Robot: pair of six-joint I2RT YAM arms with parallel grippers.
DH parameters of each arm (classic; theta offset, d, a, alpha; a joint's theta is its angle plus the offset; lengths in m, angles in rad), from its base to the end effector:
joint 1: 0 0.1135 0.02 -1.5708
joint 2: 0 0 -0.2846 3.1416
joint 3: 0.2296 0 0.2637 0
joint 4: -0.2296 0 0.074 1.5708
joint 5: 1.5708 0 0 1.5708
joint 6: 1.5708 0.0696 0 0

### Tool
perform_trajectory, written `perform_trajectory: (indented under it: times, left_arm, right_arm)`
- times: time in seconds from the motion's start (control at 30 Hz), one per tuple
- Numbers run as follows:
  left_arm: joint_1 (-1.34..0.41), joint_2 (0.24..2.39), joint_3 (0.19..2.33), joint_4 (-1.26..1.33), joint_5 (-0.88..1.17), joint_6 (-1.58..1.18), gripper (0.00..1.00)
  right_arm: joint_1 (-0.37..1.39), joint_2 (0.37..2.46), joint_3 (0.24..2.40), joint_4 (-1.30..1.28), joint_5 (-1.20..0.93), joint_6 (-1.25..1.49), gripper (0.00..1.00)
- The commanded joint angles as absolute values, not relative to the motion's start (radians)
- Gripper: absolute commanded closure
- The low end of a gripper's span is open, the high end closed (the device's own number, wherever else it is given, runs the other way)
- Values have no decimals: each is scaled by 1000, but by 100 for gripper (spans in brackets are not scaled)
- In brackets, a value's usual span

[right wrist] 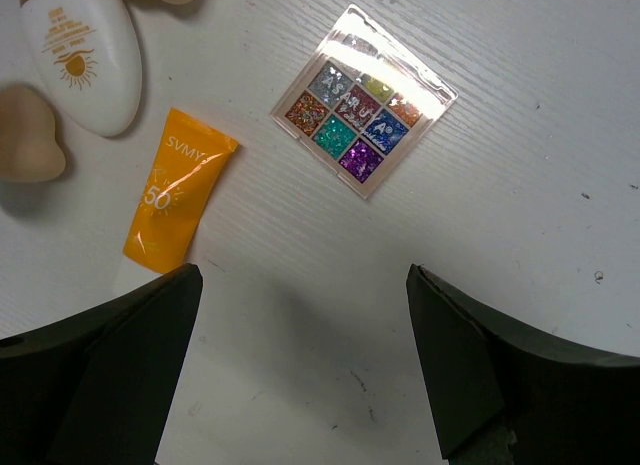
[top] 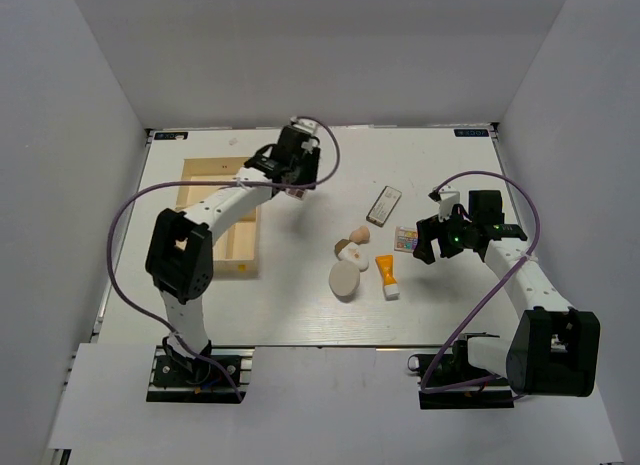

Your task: Organize the makeup

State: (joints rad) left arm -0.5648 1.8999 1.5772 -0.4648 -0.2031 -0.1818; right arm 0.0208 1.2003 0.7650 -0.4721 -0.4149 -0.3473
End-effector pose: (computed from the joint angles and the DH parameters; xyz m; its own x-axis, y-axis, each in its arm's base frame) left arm 0.4086 -0.2423 0.2576 -0.6617 0.2097 -0.7198 0.2892 0.9572 0.0130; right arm 0.2592 0.0335 0.2164 -0.6498 -0.3251 -0.6871 -0.5194 0.8499 0.0890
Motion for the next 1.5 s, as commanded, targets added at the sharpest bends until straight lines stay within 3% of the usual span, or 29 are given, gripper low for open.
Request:
perform_trajectory:
  times: [0.0, 0.2, 0.43, 0.6, 0.7, 0.9, 1.13, 1.47]
  left_arm:
    - [-482, 1815, 1603, -488, -293, -314, 78]
    - [-368, 1770, 1578, -549, -411, -409, 83]
    - [-288, 1778, 1520, -572, -456, -466, 82]
    - [-236, 1792, 1473, -581, -468, -503, 67]
    - [-224, 1808, 1465, -565, -462, -499, 50]
    - [-190, 1873, 1554, -587, -443, -489, 42]
    - [-160, 1925, 1591, -615, -422, -503, 18]
    - [-140, 1824, 1600, -608, -281, -548, 13]
  right_arm:
    - [23, 1186, 798, -459, -402, -350, 11]
    - [21, 1172, 782, -449, -399, -344, 11]
    - [23, 1173, 792, -449, -394, -345, 11]
    - [20, 1170, 798, -454, -362, -354, 11]
    - [20, 1169, 802, -454, -344, -360, 11]
    - [20, 1181, 825, -462, -337, -387, 11]
    - [18, 1198, 842, -463, -337, -388, 11]
    - [20, 1230, 859, -425, -318, -426, 11]
